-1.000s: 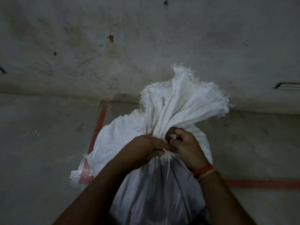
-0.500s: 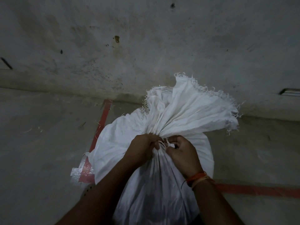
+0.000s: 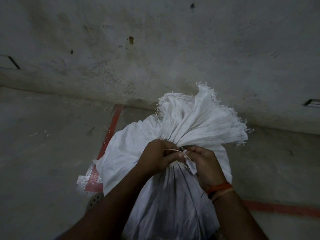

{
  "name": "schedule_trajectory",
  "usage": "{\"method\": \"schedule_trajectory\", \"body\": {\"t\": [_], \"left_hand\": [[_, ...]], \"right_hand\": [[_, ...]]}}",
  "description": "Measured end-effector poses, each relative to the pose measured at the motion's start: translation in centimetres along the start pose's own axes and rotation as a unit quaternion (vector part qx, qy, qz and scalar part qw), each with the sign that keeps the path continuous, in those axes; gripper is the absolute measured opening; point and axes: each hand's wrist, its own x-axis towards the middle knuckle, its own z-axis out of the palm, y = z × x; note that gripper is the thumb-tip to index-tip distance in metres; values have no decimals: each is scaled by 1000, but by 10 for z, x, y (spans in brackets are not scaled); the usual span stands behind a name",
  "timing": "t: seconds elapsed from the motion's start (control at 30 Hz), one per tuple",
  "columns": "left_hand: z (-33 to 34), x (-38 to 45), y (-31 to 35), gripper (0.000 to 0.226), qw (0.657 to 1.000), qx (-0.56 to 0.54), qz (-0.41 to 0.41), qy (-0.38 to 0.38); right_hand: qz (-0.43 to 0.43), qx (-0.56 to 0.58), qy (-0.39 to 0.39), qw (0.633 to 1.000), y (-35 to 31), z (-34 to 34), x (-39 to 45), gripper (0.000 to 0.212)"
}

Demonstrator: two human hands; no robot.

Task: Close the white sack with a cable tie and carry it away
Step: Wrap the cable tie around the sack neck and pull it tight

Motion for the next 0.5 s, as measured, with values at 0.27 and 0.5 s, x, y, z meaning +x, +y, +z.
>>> {"method": "schedule_trajectory", "body": {"t": [0.27,0.5], "left_hand": [[-12,3,-7,47,1000,2,-11,-3],[-16,5,-9,47,997,7,61,-41]], "right_hand": [[14,73,-10,997,12,-10,13,23],[36,39,-5,999,6,-12,11,17]]}}
